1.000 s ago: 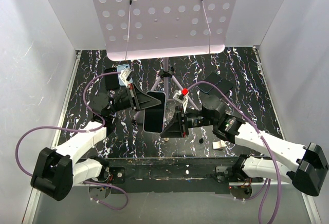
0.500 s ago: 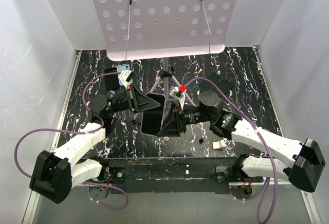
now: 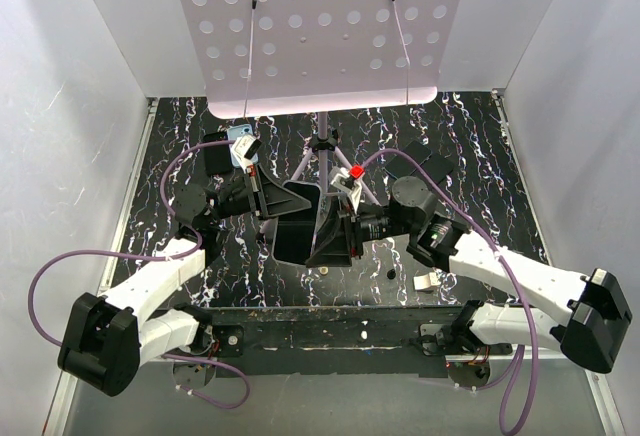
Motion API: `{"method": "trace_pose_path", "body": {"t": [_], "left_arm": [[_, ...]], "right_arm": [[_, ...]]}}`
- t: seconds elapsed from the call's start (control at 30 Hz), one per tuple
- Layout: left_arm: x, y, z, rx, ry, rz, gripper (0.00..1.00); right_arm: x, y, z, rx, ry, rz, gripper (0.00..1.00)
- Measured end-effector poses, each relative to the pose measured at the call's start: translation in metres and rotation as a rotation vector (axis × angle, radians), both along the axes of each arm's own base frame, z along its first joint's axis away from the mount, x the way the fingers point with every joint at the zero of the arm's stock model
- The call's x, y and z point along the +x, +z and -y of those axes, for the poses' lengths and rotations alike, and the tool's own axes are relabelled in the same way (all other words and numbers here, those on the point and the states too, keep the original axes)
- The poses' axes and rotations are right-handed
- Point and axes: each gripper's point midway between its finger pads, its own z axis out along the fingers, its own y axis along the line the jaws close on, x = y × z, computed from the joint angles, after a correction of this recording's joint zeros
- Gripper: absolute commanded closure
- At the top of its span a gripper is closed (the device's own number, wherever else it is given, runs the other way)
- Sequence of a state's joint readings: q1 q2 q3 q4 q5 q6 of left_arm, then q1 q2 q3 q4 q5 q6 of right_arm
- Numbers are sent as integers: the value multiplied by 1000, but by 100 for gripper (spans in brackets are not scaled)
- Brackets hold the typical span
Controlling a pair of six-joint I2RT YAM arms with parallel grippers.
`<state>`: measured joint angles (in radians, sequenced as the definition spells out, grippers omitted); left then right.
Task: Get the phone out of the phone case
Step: Remove the phone case from the phone.
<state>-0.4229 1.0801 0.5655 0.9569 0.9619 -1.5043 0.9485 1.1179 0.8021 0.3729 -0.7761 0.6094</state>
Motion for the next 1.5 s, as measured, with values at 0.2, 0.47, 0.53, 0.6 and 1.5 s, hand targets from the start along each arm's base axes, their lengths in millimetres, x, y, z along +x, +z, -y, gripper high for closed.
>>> {"method": "trace_pose_path", "body": {"t": [0.2, 0.47, 0.53, 0.6, 1.5], "left_arm": [[2, -1, 1, -3, -7, -24, 100], [2, -2, 2, -1, -17, -41, 100], [2, -1, 2, -2, -17, -40, 100], [2, -2, 2, 0, -19, -36, 100], [-25, 20, -9, -75, -132, 28, 100]], "right_arm": [[-7, -1, 4, 11, 35, 16, 53], [-6, -6, 2, 1, 46, 18, 62], [-6, -11, 0, -10, 53, 13, 69], [-6, -15, -1, -20, 65, 7, 82], [-11, -15, -16, -269, -65, 331, 99]]}}
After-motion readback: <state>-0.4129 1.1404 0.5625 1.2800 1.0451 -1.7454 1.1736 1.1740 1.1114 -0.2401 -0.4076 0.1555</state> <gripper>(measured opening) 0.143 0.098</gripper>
